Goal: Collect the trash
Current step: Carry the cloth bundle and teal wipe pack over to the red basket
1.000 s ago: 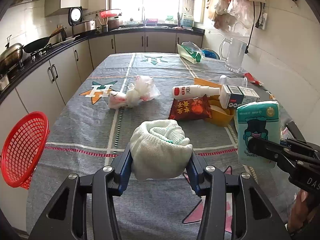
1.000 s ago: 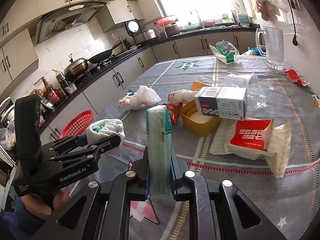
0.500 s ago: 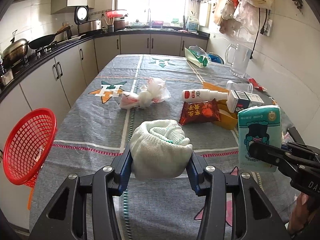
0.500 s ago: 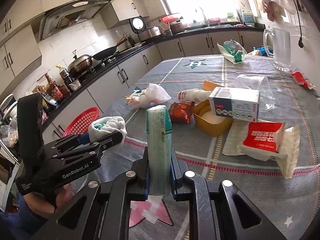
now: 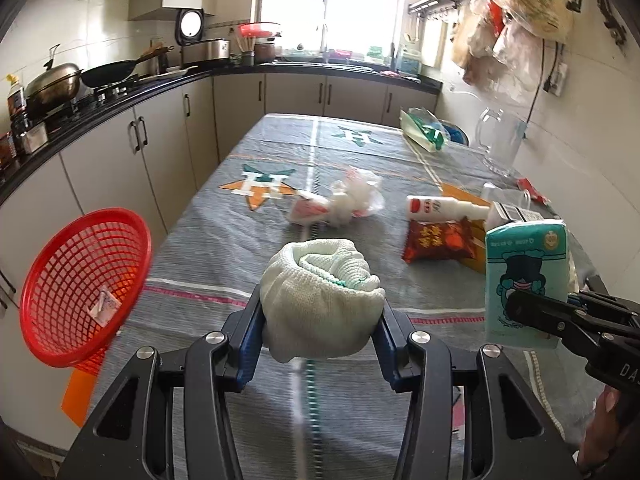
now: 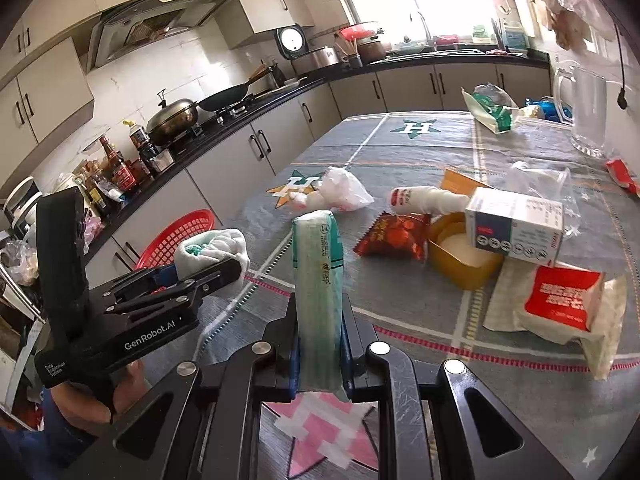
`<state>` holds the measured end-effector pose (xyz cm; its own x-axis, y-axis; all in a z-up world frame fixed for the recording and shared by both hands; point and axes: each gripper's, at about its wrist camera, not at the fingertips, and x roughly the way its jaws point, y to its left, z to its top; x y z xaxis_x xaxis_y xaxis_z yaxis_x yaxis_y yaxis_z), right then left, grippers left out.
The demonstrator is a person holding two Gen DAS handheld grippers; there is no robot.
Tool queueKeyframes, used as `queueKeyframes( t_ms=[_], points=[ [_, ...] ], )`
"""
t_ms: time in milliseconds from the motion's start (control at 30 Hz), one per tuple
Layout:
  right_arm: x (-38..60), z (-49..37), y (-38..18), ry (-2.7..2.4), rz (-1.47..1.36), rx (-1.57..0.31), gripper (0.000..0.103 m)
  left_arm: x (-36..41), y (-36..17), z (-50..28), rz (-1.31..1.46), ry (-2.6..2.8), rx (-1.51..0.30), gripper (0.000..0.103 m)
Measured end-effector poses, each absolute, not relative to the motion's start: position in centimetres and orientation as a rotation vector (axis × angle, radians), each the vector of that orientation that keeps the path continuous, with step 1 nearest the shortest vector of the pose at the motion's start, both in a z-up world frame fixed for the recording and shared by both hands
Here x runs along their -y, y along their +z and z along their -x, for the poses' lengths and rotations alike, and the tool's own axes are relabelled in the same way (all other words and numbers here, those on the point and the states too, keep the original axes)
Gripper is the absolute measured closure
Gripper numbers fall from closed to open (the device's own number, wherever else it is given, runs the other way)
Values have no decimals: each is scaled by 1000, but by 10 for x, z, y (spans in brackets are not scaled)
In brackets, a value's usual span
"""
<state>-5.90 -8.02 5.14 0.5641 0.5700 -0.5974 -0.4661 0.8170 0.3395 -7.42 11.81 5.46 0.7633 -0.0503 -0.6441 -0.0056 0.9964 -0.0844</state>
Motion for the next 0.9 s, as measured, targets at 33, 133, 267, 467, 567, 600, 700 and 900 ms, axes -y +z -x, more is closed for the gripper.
queueKeyframes(
  t_ms=[33,133,267,467,567,600,700,900],
  points=[
    [77,58,53,617,-145,-756,85,-121,56,75,86,-19,-699,56],
    [68,56,56,630,-129,-756,85,-132,59,78,101,3,-686,56],
    [53,53,62,659,-124,-761,85,-152,63,81,128,36,-673,56],
    [24,45,73,706,-98,-758,85,-183,69,87,162,89,-652,56],
    [10,41,78,734,-97,-765,85,-200,72,90,183,116,-643,56],
    [3,39,80,745,-95,-769,85,-207,72,91,190,129,-640,56],
    [-13,35,84,771,-91,-779,85,-223,74,93,208,158,-635,56],
    [-44,28,91,816,-70,-785,85,-256,79,101,241,223,-615,56]
  ],
)
